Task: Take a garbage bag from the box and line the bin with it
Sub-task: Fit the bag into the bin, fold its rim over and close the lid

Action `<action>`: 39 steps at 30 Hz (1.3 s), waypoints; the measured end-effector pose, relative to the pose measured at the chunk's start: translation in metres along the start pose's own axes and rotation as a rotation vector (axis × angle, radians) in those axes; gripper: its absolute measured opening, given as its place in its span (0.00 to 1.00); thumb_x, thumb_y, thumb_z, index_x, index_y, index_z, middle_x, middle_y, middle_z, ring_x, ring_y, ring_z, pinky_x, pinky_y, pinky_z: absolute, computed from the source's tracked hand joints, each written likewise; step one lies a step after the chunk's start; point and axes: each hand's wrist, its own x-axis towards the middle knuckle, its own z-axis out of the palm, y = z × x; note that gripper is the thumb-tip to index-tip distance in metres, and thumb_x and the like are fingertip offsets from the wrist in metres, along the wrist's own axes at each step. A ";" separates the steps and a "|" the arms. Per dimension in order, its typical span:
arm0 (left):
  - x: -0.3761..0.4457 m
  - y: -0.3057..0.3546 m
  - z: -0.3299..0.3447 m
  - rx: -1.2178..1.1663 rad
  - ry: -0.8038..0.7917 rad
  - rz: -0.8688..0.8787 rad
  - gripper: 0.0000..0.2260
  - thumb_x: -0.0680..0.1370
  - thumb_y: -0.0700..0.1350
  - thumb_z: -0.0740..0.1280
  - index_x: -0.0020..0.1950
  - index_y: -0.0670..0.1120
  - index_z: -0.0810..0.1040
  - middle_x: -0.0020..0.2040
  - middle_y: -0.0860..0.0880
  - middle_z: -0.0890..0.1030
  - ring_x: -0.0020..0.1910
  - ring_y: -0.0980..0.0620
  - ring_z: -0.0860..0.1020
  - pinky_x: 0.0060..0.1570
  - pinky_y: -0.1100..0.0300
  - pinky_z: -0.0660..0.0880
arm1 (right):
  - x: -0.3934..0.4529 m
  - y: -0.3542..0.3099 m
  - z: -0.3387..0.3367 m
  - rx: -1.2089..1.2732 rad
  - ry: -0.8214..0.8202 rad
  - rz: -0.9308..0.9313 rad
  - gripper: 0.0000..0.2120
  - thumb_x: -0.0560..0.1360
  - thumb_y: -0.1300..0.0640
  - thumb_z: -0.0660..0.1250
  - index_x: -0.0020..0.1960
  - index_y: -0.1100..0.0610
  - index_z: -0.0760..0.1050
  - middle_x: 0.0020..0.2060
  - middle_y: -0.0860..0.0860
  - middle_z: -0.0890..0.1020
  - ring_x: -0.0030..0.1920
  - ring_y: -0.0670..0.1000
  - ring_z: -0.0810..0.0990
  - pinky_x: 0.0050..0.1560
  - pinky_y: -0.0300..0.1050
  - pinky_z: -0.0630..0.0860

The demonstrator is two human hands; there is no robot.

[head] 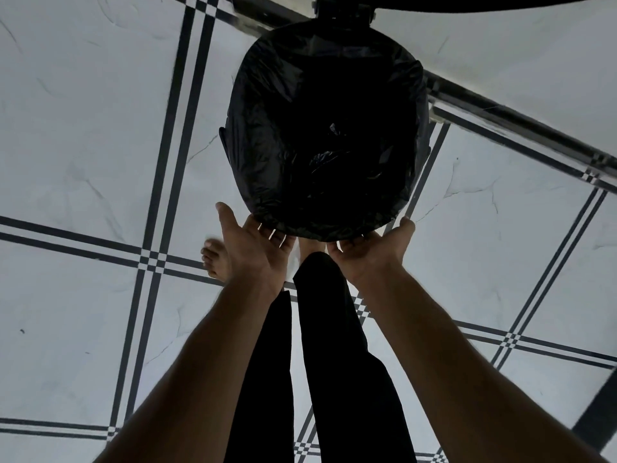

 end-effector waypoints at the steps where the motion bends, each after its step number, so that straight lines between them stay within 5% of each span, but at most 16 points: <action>1: -0.001 -0.001 0.001 -0.023 0.008 0.000 0.34 0.79 0.68 0.53 0.67 0.42 0.76 0.64 0.42 0.80 0.64 0.43 0.79 0.67 0.46 0.73 | 0.000 0.001 0.001 0.027 0.000 -0.001 0.32 0.74 0.33 0.56 0.62 0.58 0.76 0.54 0.56 0.82 0.54 0.56 0.81 0.62 0.55 0.76; 7: -0.001 0.000 0.000 -0.041 0.028 0.004 0.34 0.79 0.68 0.51 0.70 0.42 0.73 0.65 0.43 0.79 0.65 0.44 0.77 0.70 0.45 0.70 | -0.005 -0.001 0.009 0.118 0.056 0.014 0.29 0.76 0.35 0.54 0.59 0.57 0.77 0.48 0.54 0.82 0.44 0.56 0.81 0.37 0.48 0.78; 14: 0.000 0.000 -0.004 0.031 0.015 0.017 0.34 0.79 0.69 0.51 0.68 0.42 0.74 0.63 0.43 0.80 0.64 0.44 0.78 0.67 0.47 0.72 | 0.003 -0.004 0.004 0.122 0.033 -0.046 0.29 0.77 0.35 0.54 0.58 0.59 0.76 0.50 0.56 0.81 0.46 0.55 0.81 0.31 0.45 0.79; 21: 0.000 0.014 -0.008 0.322 0.091 0.068 0.30 0.82 0.66 0.48 0.58 0.42 0.76 0.57 0.44 0.81 0.62 0.44 0.78 0.68 0.48 0.72 | 0.015 -0.022 -0.010 -0.221 0.091 -0.154 0.24 0.80 0.42 0.52 0.59 0.58 0.76 0.51 0.54 0.82 0.52 0.52 0.81 0.61 0.50 0.76; 25: -0.012 0.034 -0.001 0.695 0.204 0.157 0.22 0.83 0.60 0.51 0.58 0.46 0.77 0.51 0.49 0.83 0.59 0.47 0.79 0.63 0.52 0.72 | -0.004 -0.044 -0.010 -0.564 0.180 -0.441 0.15 0.79 0.48 0.54 0.56 0.54 0.74 0.50 0.53 0.79 0.48 0.50 0.76 0.51 0.47 0.75; 29: -0.044 0.065 0.022 0.833 0.197 0.469 0.11 0.73 0.57 0.58 0.41 0.52 0.75 0.45 0.47 0.79 0.47 0.46 0.76 0.55 0.47 0.73 | -0.046 -0.070 0.007 -0.740 0.061 -0.715 0.09 0.79 0.46 0.56 0.54 0.46 0.72 0.47 0.49 0.78 0.47 0.50 0.76 0.57 0.53 0.76; 31: -0.064 0.079 0.041 0.845 0.138 0.594 0.18 0.73 0.58 0.58 0.53 0.50 0.79 0.53 0.45 0.82 0.53 0.44 0.79 0.61 0.48 0.74 | -0.071 -0.083 0.023 -0.730 -0.002 -0.805 0.12 0.80 0.45 0.54 0.60 0.46 0.70 0.50 0.49 0.77 0.48 0.49 0.77 0.56 0.51 0.76; 34: -0.100 0.098 0.077 0.754 -0.002 0.781 0.24 0.79 0.58 0.56 0.72 0.51 0.70 0.62 0.46 0.78 0.55 0.50 0.79 0.60 0.55 0.74 | -0.108 -0.100 0.048 -0.532 -0.110 -0.846 0.18 0.81 0.42 0.52 0.68 0.45 0.66 0.55 0.53 0.76 0.48 0.50 0.78 0.53 0.48 0.78; 39: -0.138 0.110 0.125 0.697 -0.165 0.816 0.22 0.82 0.59 0.52 0.72 0.52 0.72 0.66 0.49 0.77 0.62 0.53 0.79 0.60 0.59 0.76 | -0.149 -0.108 0.070 -0.391 -0.246 -0.789 0.19 0.77 0.43 0.59 0.61 0.52 0.73 0.51 0.50 0.78 0.51 0.50 0.80 0.53 0.47 0.79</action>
